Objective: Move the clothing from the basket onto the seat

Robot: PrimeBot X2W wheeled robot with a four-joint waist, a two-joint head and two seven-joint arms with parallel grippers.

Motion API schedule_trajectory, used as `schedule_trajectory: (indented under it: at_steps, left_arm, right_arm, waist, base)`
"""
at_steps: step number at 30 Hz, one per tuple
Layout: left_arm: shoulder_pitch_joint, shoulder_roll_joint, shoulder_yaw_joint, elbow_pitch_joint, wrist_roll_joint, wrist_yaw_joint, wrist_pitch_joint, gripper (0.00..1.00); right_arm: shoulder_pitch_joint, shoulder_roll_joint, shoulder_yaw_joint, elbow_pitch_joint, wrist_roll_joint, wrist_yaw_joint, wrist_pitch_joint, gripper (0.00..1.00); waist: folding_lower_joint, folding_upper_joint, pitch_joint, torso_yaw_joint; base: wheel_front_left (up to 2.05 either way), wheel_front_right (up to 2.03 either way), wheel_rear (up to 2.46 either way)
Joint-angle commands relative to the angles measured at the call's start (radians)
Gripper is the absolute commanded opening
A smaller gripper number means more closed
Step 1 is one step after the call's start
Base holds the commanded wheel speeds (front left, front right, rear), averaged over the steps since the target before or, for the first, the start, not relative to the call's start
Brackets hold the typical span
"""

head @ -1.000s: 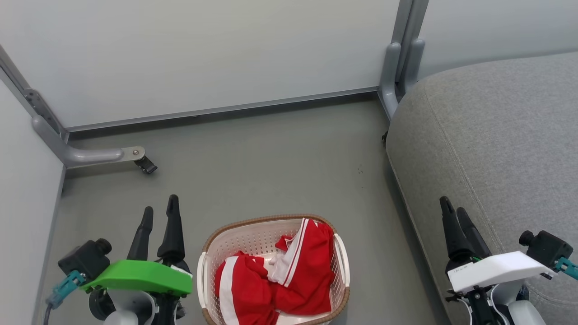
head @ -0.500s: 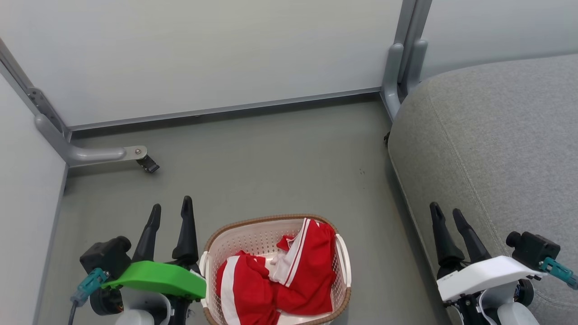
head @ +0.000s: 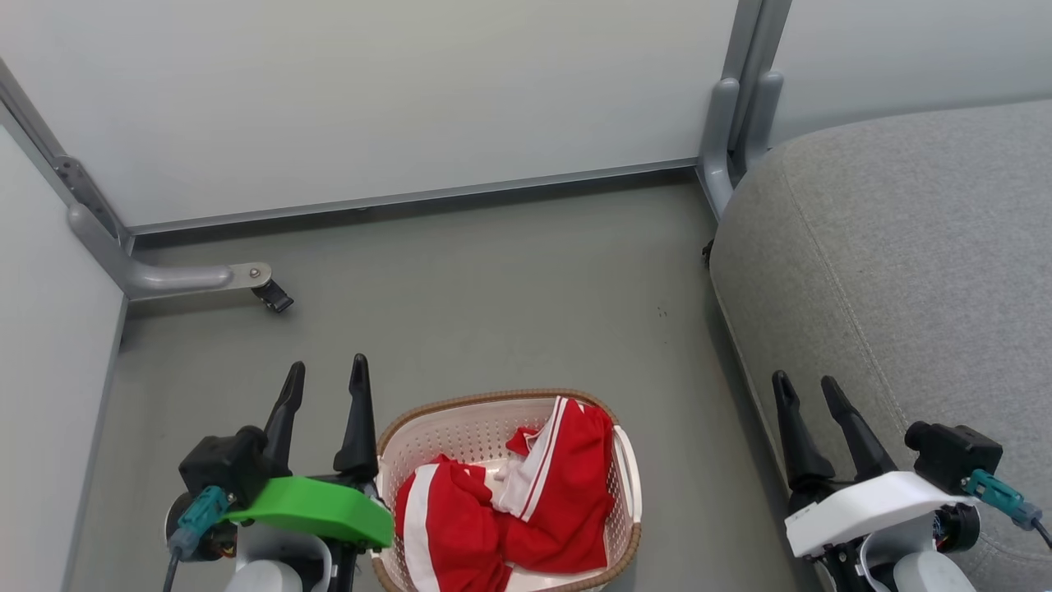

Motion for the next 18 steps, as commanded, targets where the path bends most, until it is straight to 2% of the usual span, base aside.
schedule_trajectory:
  at_steps: [1, 18]
  left_arm:
    - [-0.024, 0.008, -0.006, -0.008, 0.032, 0.004, -0.010, 1.00]
    - [-0.025, 0.008, -0.039, -0.006, 0.170, 0.014, -0.046, 1.00]
  right_arm:
    - [0.001, -0.006, 0.002, -0.004, -0.027, 0.000, -0.011, 1.00]
    - [-0.003, -0.008, 0.007, 0.014, -0.180, 0.000, -0.047, 1.00]
  waist:
    - [0.0000, 0.0000, 0.000, 0.001]
    - [0.0000, 0.0000, 0.004, 0.008]
  base:
    - [0.00, 0.00, 0.00]
    - [0.00, 0.00, 0.00]
